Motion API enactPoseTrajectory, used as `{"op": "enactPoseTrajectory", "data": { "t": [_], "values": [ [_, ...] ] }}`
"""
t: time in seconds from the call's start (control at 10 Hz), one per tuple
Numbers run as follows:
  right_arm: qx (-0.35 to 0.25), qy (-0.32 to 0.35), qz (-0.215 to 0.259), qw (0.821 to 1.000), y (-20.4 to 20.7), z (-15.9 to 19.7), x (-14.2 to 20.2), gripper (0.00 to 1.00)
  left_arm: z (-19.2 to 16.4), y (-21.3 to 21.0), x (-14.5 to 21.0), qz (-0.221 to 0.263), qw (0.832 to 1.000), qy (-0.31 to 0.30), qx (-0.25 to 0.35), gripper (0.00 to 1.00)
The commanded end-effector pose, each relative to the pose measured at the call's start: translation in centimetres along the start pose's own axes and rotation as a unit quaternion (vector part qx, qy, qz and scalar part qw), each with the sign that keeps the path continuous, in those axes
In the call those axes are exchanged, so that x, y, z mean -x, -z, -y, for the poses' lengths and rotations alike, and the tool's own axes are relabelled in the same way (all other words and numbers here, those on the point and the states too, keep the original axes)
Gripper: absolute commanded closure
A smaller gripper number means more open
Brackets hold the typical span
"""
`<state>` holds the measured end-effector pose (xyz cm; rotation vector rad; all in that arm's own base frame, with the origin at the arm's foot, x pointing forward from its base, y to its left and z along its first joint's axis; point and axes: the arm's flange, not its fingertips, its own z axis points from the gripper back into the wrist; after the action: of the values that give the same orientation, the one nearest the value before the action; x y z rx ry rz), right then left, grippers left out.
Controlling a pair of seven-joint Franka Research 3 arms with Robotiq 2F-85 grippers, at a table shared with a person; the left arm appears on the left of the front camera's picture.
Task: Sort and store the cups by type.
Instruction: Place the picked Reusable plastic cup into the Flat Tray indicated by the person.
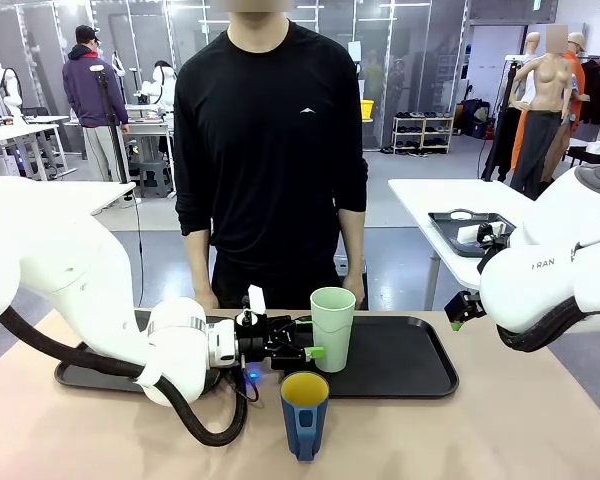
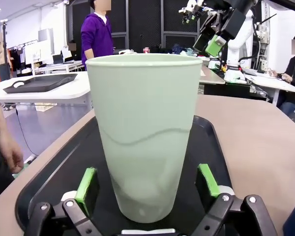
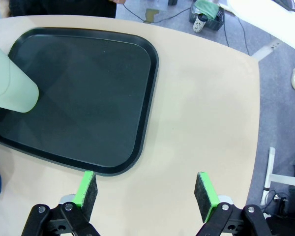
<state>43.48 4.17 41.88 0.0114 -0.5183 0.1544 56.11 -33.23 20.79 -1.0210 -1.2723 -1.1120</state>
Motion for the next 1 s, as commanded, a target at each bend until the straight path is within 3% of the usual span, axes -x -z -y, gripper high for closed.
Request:
{"op": "enactPoseTrajectory", "data": {
  "t": [0.0, 0.5, 0.9],
  "values": [
    [0.0, 0.001, 0.001, 1.0, 0.1, 0.1, 0.1, 0.0, 2.1, -1.6, 0.0, 0.021, 0.999, 0.025, -0.012, 0.0],
    [0.0, 0.001, 0.001, 1.0, 0.1, 0.1, 0.1, 0.0, 3.1, -2.6, -3.1, 0.022, 0.999, 0.039, -0.01, 0.0],
    [0.0, 0.001, 0.001, 1.0, 0.1, 0.1, 0.1, 0.0, 3.8, -6.5, -5.1, -0.002, 0.998, 0.057, -0.024, 0.0]
  ]
}}
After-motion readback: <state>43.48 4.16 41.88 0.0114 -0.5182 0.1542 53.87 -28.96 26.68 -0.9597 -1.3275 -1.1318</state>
